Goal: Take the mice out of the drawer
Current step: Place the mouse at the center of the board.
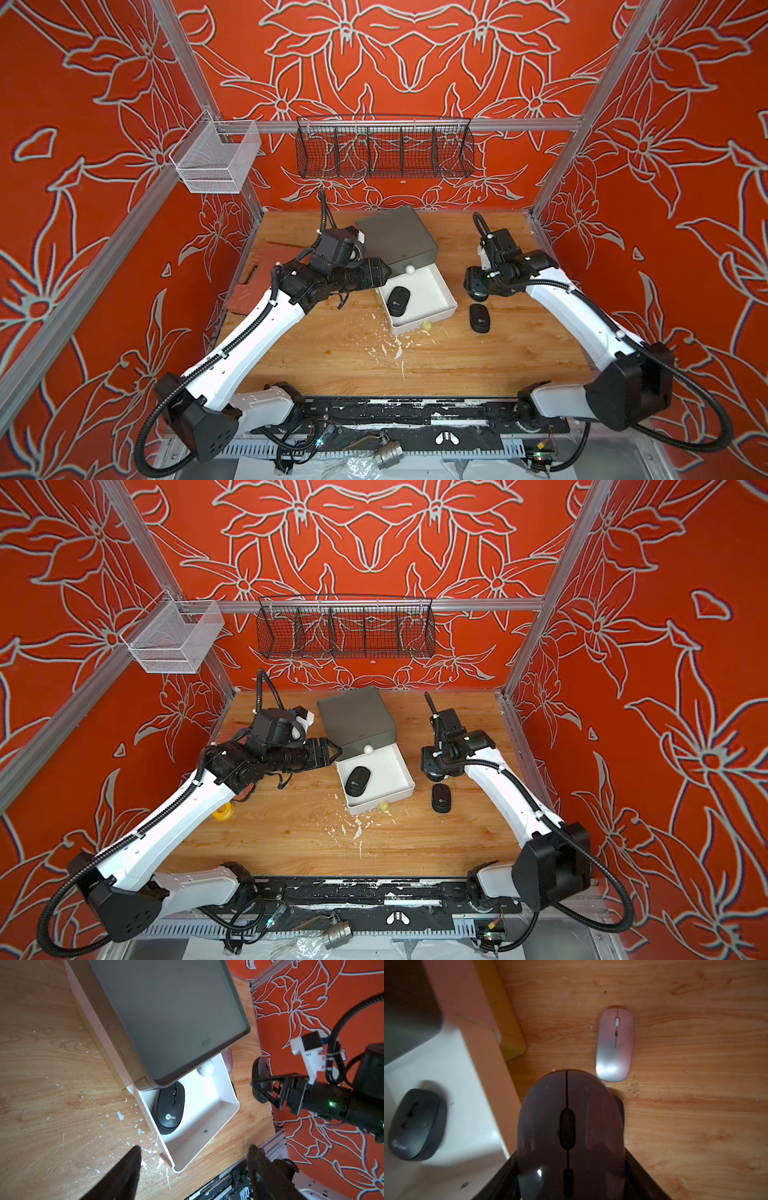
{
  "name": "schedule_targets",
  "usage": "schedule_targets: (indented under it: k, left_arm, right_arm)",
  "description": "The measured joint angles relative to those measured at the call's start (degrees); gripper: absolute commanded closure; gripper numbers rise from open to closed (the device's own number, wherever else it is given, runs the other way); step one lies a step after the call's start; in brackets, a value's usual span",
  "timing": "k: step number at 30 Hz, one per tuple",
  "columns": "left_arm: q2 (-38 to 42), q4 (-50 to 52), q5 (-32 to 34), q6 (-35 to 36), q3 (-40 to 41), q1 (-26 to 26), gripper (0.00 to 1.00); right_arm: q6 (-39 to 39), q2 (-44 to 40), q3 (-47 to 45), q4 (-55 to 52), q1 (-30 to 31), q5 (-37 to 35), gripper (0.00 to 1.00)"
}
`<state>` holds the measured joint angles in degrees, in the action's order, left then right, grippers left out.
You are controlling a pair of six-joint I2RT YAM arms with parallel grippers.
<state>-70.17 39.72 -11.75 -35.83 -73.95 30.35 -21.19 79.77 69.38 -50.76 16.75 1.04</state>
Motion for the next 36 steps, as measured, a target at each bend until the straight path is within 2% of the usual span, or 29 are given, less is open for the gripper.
schedule_targets:
  k: [6, 13, 24, 36]
  left_arm:
    - [0.0, -1.1, -0.4, 0.1, 0.2, 0.2, 0.21]
    - [0.1, -1.4, -1.1, 1.2, 0.7, 0.2, 0.21]
    - [0.9, -1.4, -0.7, 2.3, 1.2, 0.3, 0.2]
    - [1.6, -1.2, 0.6, 2.6, 1.2, 0.3, 0.2]
  right_arm:
    - [4.5, 4.9, 0.3, 1.0, -6.3, -1.7, 0.41]
    - [9.7, 15.1, 2.5, 3.3, -13.3, -3.0, 0.41]
    - [17.7, 25.2, 6.4, 6.2, -16.3, -5.3, 0.41]
    - [19.7, 32.0, 9.7, 7.5, -19.4, -5.3, 0.41]
